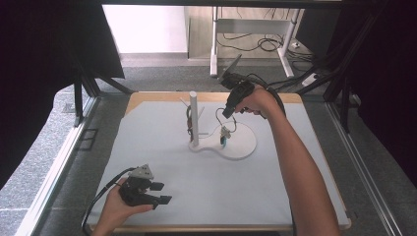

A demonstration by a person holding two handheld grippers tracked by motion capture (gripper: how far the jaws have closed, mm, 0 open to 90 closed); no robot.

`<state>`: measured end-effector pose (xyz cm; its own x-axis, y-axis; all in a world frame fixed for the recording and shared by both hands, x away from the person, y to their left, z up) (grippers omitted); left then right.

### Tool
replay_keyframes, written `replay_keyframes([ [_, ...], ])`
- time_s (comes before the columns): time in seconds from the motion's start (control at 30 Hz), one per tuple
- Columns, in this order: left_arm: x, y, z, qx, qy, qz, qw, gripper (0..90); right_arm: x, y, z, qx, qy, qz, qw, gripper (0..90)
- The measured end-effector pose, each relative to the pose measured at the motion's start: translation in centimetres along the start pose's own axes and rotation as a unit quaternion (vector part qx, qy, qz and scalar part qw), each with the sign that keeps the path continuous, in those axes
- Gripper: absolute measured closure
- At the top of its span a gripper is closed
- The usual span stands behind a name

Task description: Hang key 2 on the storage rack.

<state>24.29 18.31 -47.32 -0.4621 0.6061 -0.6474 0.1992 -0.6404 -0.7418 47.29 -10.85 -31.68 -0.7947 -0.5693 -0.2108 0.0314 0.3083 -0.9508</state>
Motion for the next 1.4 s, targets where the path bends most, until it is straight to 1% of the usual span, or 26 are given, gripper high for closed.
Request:
replay_keyframes([
  [0.23,0.0,0.0,0.0,0.002,0.0,0.002,1.0,41.4,-0.6,0.9,-0.1,-0.001,-0.001,-0.006,1.0,87.6],
  [0.27,0.0,0.0,0.0,0.0,-0.002,0.0,1.0,41.4,-0.8,0.9,-0.1,-0.001,-0.001,-0.006,1.0,87.6],
  [0.33,-0.1,0.1,-0.1,0.003,0.002,0.0,1.0,41.4,-1.1,0.9,-0.2,0.0,-0.003,-0.003,1.0,87.6],
  [0.37,-0.1,0.2,0.0,0.004,-0.001,0.002,1.0,41.4,-1.3,1.0,-0.2,-0.001,-0.004,-0.003,1.0,87.6],
  [0.5,-0.1,0.2,-0.1,0.005,0.001,0.001,1.0,41.4,-1.9,1.2,-0.2,-0.003,-0.005,0.003,1.0,87.6],
  [0.53,0.0,0.1,-0.2,0.005,0.005,-0.002,1.0,41.3,-2.0,1.2,-0.2,0.0,-0.004,0.004,1.0,87.6],
  [0.8,0.0,0.0,-0.1,0.005,0.001,0.005,1.0,41.3,-3.0,1.1,0.0,0.003,-0.002,0.013,0.9999,87.6],
  [0.93,0.0,0.0,-0.2,0.007,0.006,0.003,1.0,41.3,-3.4,1.3,0.0,0.005,-0.003,0.01,0.9999,87.6],
  [1.13,-0.1,0.2,-0.3,0.011,0.009,-0.002,0.9999,41.3,-4.2,1.7,-0.2,0.006,-0.007,0.01,0.9999,87.6],
  [1.23,-0.1,0.2,-0.3,0.01,0.008,0.0,0.9999,41.3,-4.5,1.8,-0.3,0.005,-0.007,0.012,0.9999,87.6],
  [1.3,-0.1,0.1,-0.3,0.009,0.007,0.001,0.9999,41.3,-4.7,1.8,-0.5,0.008,-0.009,0.014,0.9998,87.5],
  [1.4,-0.1,0.1,-0.3,0.008,0.008,0.001,0.9999,41.4,-4.9,1.8,-1.0,0.005,-0.012,0.021,0.9997,87.6],
])
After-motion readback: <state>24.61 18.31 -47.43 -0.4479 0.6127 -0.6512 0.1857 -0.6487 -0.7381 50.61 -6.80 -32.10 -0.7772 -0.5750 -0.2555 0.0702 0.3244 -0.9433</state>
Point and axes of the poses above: each handheld gripper's, and its own axes: y roughly forward along the jaws, x roughly out of its underside, z roughly to its right, the point moved 1 cm from there along y, roughly forward along the jaws, and after that the axes turned 9 degrees about y, right-handed, at the moved point
